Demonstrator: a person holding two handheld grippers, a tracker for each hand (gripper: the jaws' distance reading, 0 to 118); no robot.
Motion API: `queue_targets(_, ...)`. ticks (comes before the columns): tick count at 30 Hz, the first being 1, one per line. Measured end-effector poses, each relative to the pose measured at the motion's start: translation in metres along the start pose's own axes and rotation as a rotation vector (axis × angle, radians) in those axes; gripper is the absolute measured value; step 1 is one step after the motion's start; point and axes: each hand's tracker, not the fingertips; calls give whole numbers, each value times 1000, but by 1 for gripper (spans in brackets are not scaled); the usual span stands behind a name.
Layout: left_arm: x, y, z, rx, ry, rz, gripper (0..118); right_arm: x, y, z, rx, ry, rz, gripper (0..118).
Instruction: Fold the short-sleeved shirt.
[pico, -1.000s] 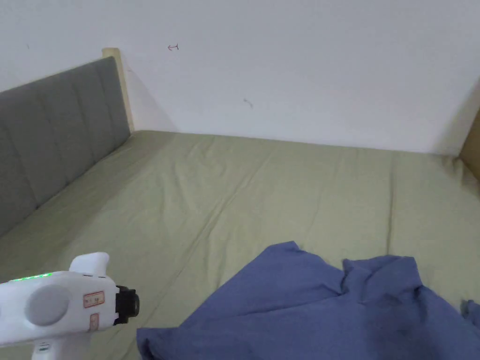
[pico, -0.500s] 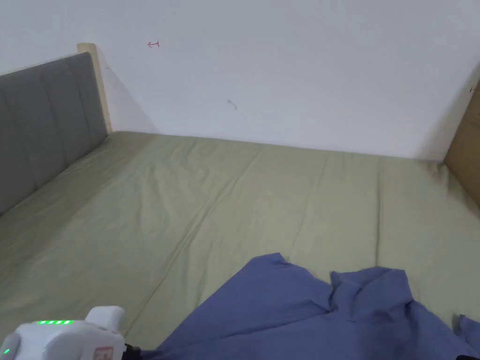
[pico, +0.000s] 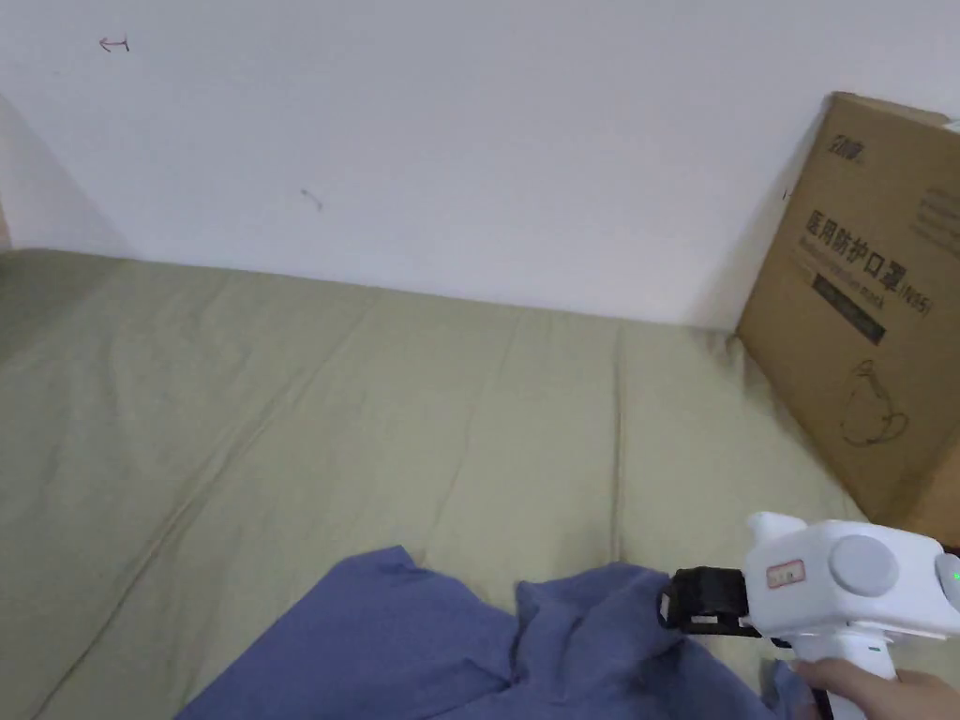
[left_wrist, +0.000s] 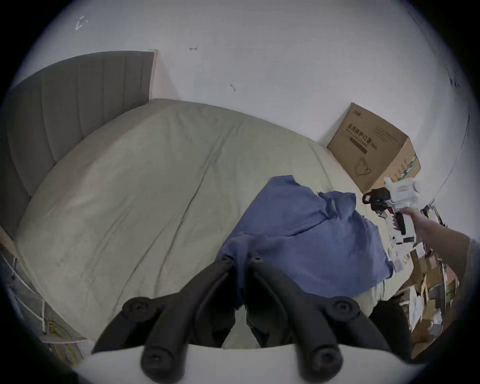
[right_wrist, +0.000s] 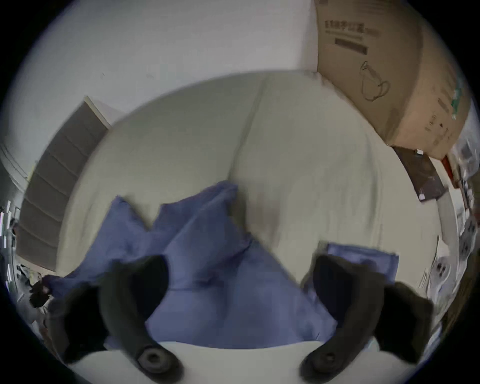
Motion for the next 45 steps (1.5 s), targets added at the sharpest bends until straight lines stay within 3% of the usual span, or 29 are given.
queue_targets(3, -2, -2, -9, -28, 11, 30, 5, 2, 16, -31, -24, 27, -31, 113)
queue_targets(5, -5, -5, -12, -34, 11, 58, 5, -1, 19, -52, -90, 84, -56, 102)
queue_targets(8, -9, -7, -20, -60, 92, 22, 5, -9, 15, -74, -152, 85, -33, 55)
queue_targets(10, -11, -9, -23, -80, 116, 24, 5, -10, 9, -75, -181, 79, -50, 3)
queue_targets(12, -17, -9, -23, -91, 91, 63, 5, -15, 3, -59, -136, 4, 47, 3)
queue_targets(14, -16, -10, -20, -91, 88, 72, 5, -13, -2, -40, -126, 73, 79, 3)
queue_targets(16, -15, -10, -15, -80, 89, 68, 5, -13, -7, -9, -33, 65, 89, 3)
queue_targets(22, 1, 8, 16, 18, 48, 59, 5, -6, -16, 110, 179, 167, 40, 3)
queue_targets(26, 19, 43, 41, 108, 5, -2, 5, 10, -28, 197, 318, 144, 40, 3)
queue_targets(31, 50, 108, 74, 244, -49, -113, 5, 21, -42, 302, 542, 177, -75, 3)
queue_targets(36, 86, 185, 101, 339, -95, -187, 5, 18, -27, 379, 670, 92, -2, 3)
queue_targets(45, 113, 295, 92, 401, -78, -150, 5, 0, 47, 446, 811, 42, -4, 3)
